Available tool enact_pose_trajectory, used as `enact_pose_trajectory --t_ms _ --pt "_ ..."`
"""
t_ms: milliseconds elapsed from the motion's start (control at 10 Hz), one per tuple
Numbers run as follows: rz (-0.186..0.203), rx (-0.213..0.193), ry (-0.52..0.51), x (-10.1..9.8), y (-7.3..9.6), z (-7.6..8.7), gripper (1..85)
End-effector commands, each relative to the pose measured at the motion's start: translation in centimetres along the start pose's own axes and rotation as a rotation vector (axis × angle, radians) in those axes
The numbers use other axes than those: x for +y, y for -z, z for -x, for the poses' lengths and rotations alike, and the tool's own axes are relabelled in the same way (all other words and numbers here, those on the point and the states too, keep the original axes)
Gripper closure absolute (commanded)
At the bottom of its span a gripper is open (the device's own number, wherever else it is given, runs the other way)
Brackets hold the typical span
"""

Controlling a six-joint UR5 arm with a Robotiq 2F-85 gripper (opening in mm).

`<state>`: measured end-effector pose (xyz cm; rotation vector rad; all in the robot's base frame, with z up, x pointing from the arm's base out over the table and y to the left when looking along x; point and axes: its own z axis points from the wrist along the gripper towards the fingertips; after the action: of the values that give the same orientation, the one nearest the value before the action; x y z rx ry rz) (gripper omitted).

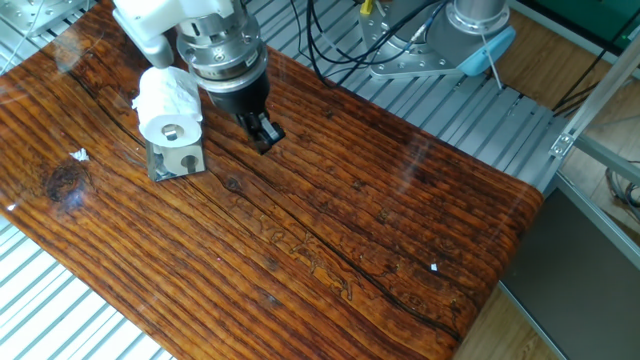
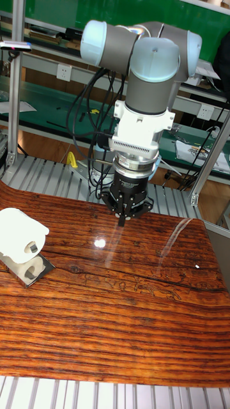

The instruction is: Take the roll of paper down from the shelf

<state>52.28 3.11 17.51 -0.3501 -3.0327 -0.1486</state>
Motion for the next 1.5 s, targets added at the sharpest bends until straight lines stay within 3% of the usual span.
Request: enact_pose_trajectory --t_ms 0,200,400,600,700,1400 --pt "-0.027 -0.088 0.052 -1.0 -0.1 2.1 84.7" --pt "-0.042 -0.124 0.091 -1.7 -0.3 2.9 84.3" --pt "-0.041 -0.126 0.113 -1.9 -0.5 2.8 81.7" --pt "-0.017 -0.132 0.126 -1.8 -0.8 2.8 76.7" --pt "-0.001 -0.130 0.136 -1.5 -0.8 2.6 73.3" --pt "0.010 -0.102 0.179 -1.9 -1.5 1.4 59.3"
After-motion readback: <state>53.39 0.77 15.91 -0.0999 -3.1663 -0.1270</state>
